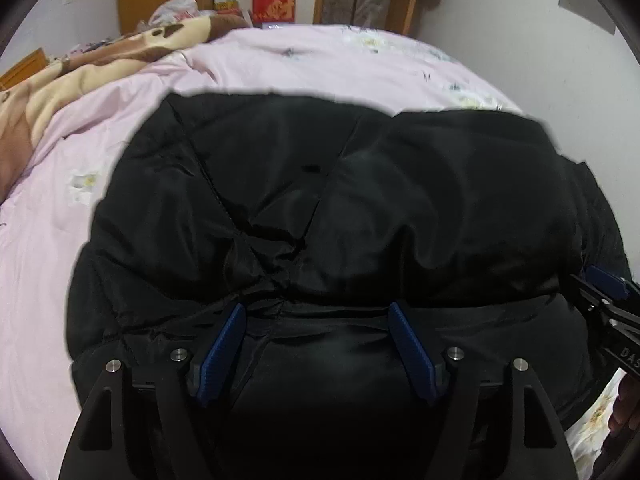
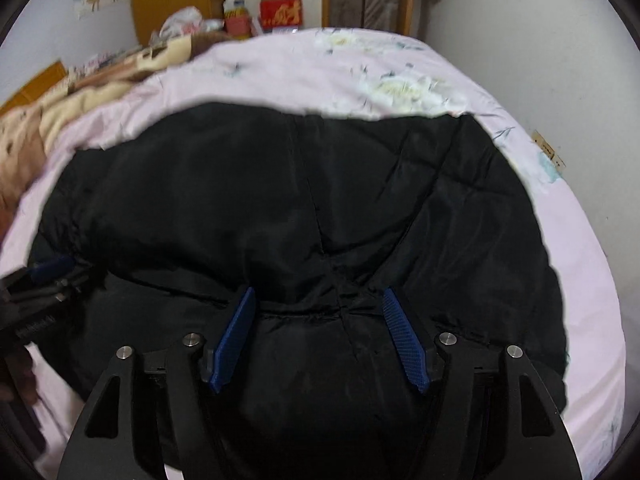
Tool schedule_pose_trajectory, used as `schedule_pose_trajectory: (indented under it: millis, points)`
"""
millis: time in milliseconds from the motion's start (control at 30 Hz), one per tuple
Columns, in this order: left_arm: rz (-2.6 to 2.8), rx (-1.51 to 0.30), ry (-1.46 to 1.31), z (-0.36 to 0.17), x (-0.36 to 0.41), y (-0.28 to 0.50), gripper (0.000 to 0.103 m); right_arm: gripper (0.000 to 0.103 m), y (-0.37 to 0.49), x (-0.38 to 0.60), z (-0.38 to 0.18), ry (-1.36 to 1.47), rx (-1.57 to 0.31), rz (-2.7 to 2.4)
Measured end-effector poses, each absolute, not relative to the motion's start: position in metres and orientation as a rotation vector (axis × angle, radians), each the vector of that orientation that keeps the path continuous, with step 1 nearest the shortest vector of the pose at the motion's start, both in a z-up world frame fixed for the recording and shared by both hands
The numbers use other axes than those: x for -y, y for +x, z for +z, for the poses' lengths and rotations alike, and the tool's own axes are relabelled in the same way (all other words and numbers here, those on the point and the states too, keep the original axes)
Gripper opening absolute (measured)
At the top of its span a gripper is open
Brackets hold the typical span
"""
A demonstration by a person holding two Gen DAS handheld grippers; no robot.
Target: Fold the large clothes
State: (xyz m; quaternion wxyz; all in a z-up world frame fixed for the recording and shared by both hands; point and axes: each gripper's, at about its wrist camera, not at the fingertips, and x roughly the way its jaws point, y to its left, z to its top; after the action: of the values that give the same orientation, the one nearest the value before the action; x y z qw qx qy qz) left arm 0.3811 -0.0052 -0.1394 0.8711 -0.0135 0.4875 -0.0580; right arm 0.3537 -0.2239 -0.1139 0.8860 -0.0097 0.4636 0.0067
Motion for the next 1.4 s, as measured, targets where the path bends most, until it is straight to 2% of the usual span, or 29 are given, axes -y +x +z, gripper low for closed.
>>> schedule_pose_trajectory:
  millis: [200, 300, 400, 600, 733, 833, 1000, 1267, 1400]
  points:
    - [-0.111, -1.018, -0.03, -0.163, 0.01, 0.386, 0.075, 0.067, 0.361, 0.221, -0.14, -0.028, -1.002, 0.001]
    - [-0.119, -1.025, -0.027, -0.157, 0.009, 0.387, 0.075, 0.067, 0.359, 0.221, -0.141, -0.039, -1.014, 0.014]
    - [-0.139, -1.001, -0.006, -0.134, 0.002, 0.381, 0.075, 0.067, 0.356, 0.229, -0.121, -0.006, -1.026, 0.053]
    - [-0.035, -0.916, 0.01, -0.104, -0.037, 0.373, 0.075, 0.067, 0.334, 0.265, -0.077, -0.027, -0.899, -0.047]
    - [0.016, -0.997, 0.015, -0.128, -0.053, 0.386, 0.076, 0.067, 0.341, 0.289, -0.1, -0.028, -0.97, -0.109]
    - [0.005, -0.99, 0.077, -0.142, -0.045, 0.385, 0.077, 0.067, 0.342, 0.284, -0.116, -0.07, -0.992, -0.099]
    - [0.014, -1.011, 0.018, -0.16, -0.048, 0.393, 0.077, 0.068, 0.347, 0.277, -0.135, -0.061, -1.025, -0.103]
    - [0.031, -0.994, 0.026, -0.149, -0.047, 0.385, 0.076, 0.068, 0.35, 0.278, -0.137, -0.063, -1.049, -0.11]
    - [0.014, -0.956, 0.014, -0.127, -0.056, 0.363, 0.075, 0.068, 0.344, 0.279, -0.117, -0.065, -1.042, -0.098]
